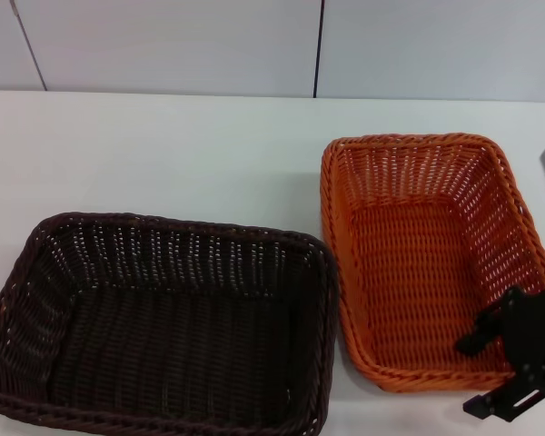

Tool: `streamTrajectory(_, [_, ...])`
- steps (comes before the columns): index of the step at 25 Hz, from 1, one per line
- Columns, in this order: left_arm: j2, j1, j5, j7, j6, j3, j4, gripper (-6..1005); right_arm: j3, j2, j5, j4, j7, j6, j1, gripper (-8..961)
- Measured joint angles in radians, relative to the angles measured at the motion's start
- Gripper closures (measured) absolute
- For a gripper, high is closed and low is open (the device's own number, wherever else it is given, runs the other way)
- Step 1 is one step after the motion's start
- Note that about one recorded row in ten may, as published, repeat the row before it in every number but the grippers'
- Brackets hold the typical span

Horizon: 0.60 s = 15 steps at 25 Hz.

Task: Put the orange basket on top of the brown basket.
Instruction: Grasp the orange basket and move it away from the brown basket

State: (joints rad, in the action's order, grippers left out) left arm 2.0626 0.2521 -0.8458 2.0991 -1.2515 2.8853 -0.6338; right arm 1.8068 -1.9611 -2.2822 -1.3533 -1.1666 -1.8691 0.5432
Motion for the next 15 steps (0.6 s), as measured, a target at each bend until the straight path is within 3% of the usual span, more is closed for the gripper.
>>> streamTrajectory(2, [0.001, -0.01, 0.017, 0.001, -0.031, 0.0, 0.007, 245, 0.005, -0.018, -0.034, 0.014, -0.016, 0.004, 0.009, 232])
streamTrajectory(11, [0.002, -0.025, 0.019, 0.016, -0.055, -0.001, 0.022, 245, -0.001, -0.024, -0.047, 0.052, -0.031, 0.038, 0.024, 232])
streamTrajectory(15, [0.002, -0.027, 0.02, 0.016, -0.064, -0.001, 0.023, 245, -0.001, -0.031, -0.04, 0.045, -0.052, 0.04, 0.024, 372])
